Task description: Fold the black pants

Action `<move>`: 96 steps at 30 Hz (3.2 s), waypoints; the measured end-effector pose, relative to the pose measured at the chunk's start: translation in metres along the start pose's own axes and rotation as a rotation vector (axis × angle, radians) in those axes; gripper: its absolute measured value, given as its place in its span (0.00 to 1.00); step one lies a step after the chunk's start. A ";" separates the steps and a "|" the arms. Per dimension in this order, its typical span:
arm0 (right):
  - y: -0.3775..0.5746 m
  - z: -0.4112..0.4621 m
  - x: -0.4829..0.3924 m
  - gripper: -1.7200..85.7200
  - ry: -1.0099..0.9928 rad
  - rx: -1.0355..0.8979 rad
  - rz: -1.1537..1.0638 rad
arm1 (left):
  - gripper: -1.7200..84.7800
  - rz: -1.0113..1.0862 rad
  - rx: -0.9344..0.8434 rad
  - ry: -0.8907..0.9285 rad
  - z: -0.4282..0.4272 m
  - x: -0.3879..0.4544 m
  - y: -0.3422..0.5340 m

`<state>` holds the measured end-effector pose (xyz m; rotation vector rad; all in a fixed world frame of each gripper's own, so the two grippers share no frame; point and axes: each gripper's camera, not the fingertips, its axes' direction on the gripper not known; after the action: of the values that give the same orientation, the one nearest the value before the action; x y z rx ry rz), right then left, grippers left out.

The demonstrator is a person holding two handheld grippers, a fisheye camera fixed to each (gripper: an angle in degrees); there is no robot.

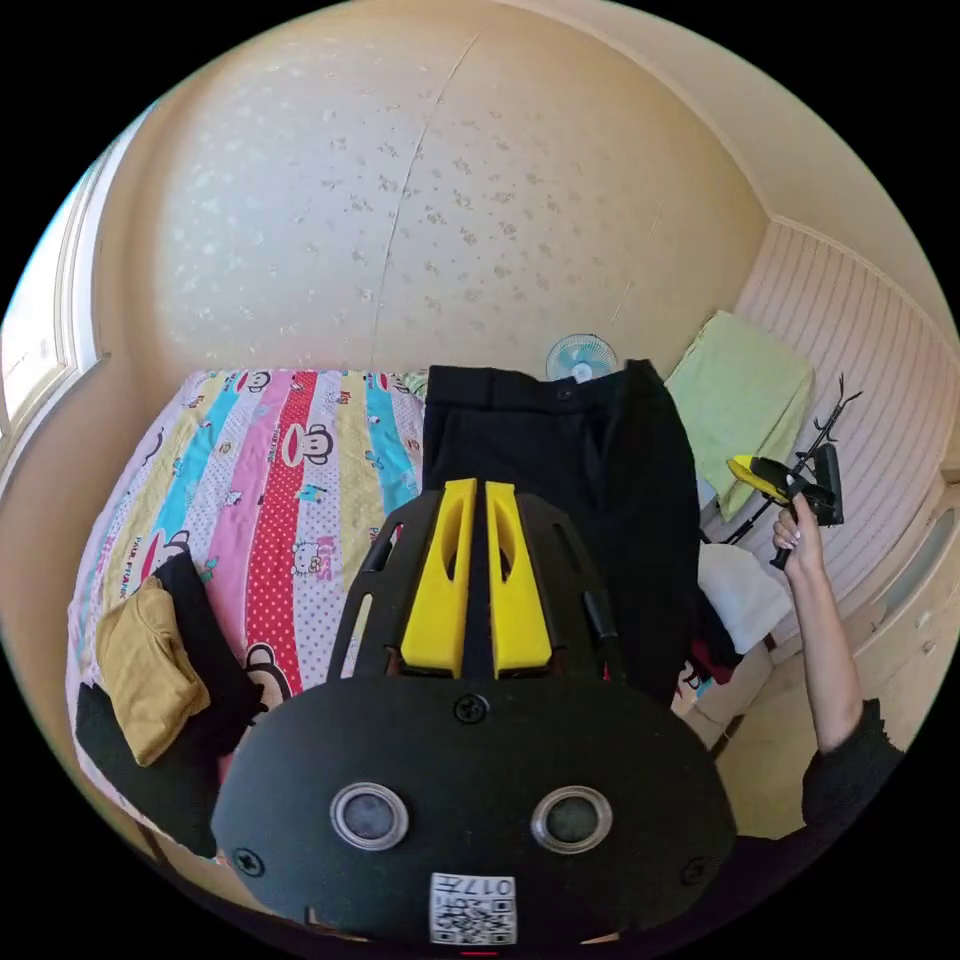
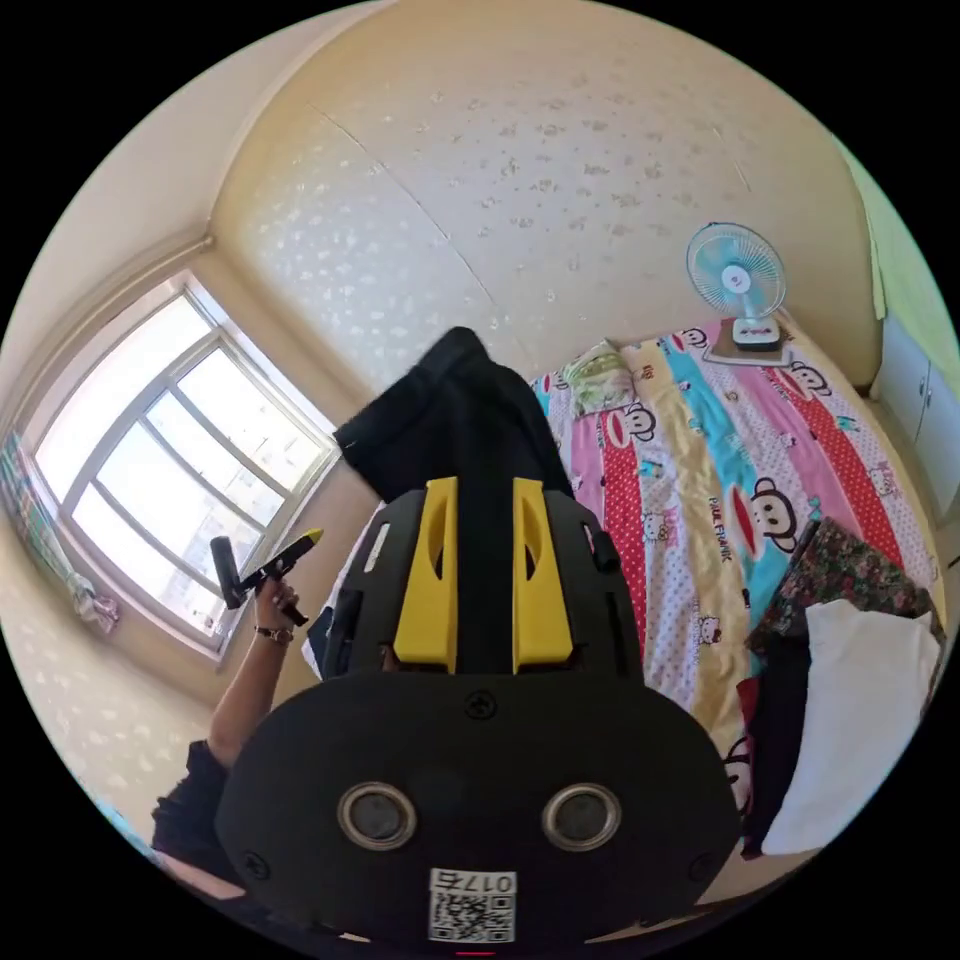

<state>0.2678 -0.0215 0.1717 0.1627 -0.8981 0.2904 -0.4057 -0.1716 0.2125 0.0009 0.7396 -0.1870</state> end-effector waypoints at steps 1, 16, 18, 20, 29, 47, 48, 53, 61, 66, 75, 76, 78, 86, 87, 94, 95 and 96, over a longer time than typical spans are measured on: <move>0.026 0.032 0.028 0.07 0.020 -0.088 0.017 | 0.05 -0.016 -0.047 0.003 0.017 -0.011 0.017; 0.317 0.203 0.088 0.10 -0.396 -0.302 0.226 | 0.12 -0.331 -0.156 0.203 0.090 -0.095 0.345; 0.325 0.230 0.080 0.10 -0.352 -0.412 0.200 | 0.13 -0.370 -0.122 0.181 0.095 -0.088 0.357; 0.327 0.244 0.073 0.11 -0.288 -0.410 0.135 | 0.14 -0.397 -0.060 0.154 0.097 -0.083 0.364; 0.308 0.199 0.107 0.05 -0.196 -0.390 0.100 | 0.07 -0.242 -0.175 0.181 0.077 -0.061 0.361; 0.320 0.046 0.307 0.14 0.304 -0.190 0.319 | 0.10 -0.476 -0.133 0.190 0.078 -0.080 0.430; 0.320 0.052 0.313 0.14 0.313 -0.207 0.334 | 0.10 -0.452 -0.130 0.211 0.080 -0.071 0.425; 0.319 0.079 0.339 0.12 0.228 -0.333 0.410 | 0.11 -0.333 -0.153 0.297 0.089 -0.034 0.411; 0.281 0.044 0.292 0.05 -0.239 -0.322 0.190 | 0.13 -0.245 -0.151 0.479 0.088 0.014 0.374; 0.237 0.067 0.221 0.05 -0.419 -0.430 -0.109 | 0.19 -0.198 -0.298 0.658 0.126 0.039 0.331; 0.226 0.139 0.188 0.04 -0.652 -0.585 -0.087 | 0.10 -0.215 -0.525 0.632 0.184 0.030 0.343; 0.226 0.143 0.190 0.04 -0.663 -0.603 -0.076 | 0.09 -0.220 -0.512 0.627 0.182 0.027 0.345; 0.220 0.146 0.198 0.04 -0.705 -0.623 -0.036 | 0.07 -0.253 -0.473 0.608 0.175 0.013 0.355; 0.055 0.171 0.225 0.05 -0.500 -0.404 0.063 | 0.07 -0.358 -0.409 0.683 0.164 -0.032 0.374; 0.031 0.186 0.235 0.06 -0.435 -0.344 0.142 | 0.07 -0.375 -0.393 0.693 0.162 -0.037 0.377; -0.084 0.290 0.235 0.12 0.078 -0.205 0.203 | 0.07 -0.436 -0.356 0.775 0.157 -0.049 0.389; -0.092 0.299 0.231 0.12 0.124 -0.206 0.204 | 0.07 -0.440 -0.355 0.785 0.155 -0.052 0.388; -0.107 0.318 0.227 0.13 0.185 -0.216 0.224 | 0.07 -0.439 -0.360 0.783 0.153 -0.055 0.387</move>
<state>0.1980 -0.1643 0.5443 -0.1638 -0.7580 0.4075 -0.2770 0.2077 0.3376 -0.4555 1.5449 -0.4831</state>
